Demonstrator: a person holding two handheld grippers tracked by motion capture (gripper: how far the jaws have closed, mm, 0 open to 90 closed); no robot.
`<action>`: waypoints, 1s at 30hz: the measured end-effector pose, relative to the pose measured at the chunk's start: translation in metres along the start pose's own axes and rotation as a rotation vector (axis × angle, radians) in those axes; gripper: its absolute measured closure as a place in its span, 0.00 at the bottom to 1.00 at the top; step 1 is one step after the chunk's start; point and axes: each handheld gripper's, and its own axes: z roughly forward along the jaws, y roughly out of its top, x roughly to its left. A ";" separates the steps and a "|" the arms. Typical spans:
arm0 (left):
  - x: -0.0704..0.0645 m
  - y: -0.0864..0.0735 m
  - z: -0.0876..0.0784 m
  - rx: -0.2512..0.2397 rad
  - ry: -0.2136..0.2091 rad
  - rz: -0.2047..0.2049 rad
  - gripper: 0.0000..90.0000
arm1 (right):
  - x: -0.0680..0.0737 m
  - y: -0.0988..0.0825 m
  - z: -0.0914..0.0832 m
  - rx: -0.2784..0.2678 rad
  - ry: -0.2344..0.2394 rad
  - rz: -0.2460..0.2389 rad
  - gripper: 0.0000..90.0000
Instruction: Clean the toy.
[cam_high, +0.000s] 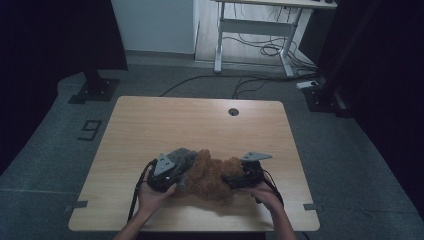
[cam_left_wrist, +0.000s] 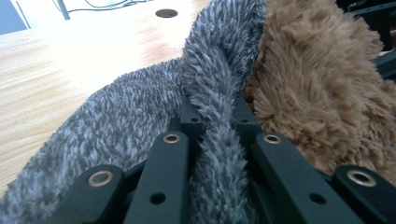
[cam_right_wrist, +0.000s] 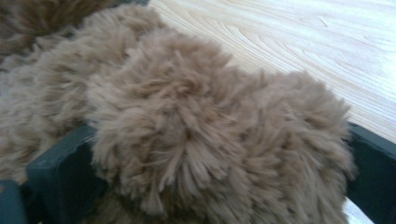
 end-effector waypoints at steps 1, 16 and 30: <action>0.000 0.000 0.000 -0.001 -0.001 0.000 0.89 | -0.001 0.000 0.000 0.000 0.006 0.005 0.00; 0.000 -0.003 0.000 -0.033 0.009 -0.006 0.89 | 0.006 -0.007 -0.005 -0.113 0.044 -0.093 0.38; 0.027 0.033 0.029 -0.046 0.037 -0.055 0.89 | -0.004 0.017 0.002 -0.234 -0.085 -0.160 0.65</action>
